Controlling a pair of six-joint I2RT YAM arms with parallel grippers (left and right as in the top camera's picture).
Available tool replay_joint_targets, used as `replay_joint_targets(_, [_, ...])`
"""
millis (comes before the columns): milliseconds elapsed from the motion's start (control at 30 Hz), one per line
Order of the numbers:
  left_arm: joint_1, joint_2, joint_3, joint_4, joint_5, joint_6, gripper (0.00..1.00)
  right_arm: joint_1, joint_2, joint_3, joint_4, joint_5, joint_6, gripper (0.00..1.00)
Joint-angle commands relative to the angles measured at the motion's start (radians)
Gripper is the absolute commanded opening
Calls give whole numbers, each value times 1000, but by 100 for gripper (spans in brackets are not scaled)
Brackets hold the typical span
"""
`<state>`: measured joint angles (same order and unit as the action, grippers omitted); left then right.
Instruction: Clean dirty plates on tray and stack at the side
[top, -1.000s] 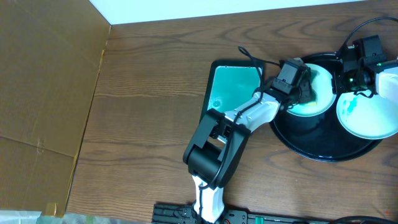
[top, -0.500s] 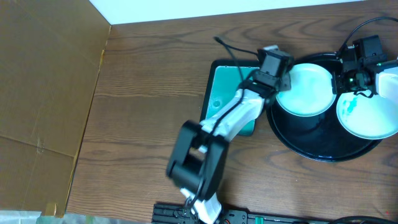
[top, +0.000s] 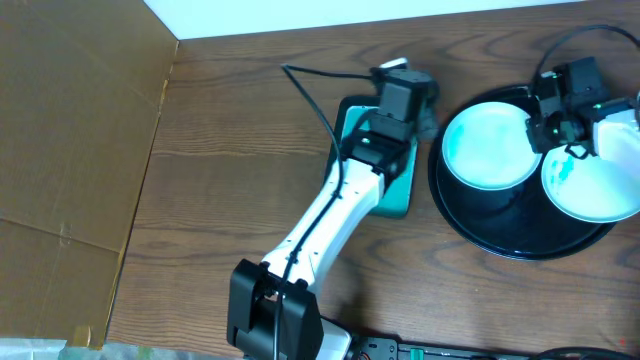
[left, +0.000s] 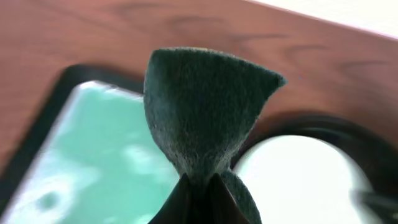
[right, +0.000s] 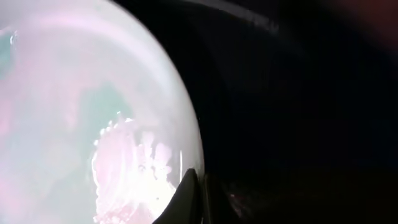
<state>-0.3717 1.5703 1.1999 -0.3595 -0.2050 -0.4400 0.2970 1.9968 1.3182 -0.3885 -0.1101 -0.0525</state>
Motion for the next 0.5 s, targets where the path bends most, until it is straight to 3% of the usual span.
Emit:
replay_joint_targets(0, [64, -13, -4, -48, -77, 9, 7, 74, -138, 5, 7, 298, -164, 1])
replay_joint_targets(467, [251, -13, -4, -191, -77, 9, 8, 313, -290, 5, 209, 985, -737, 1])
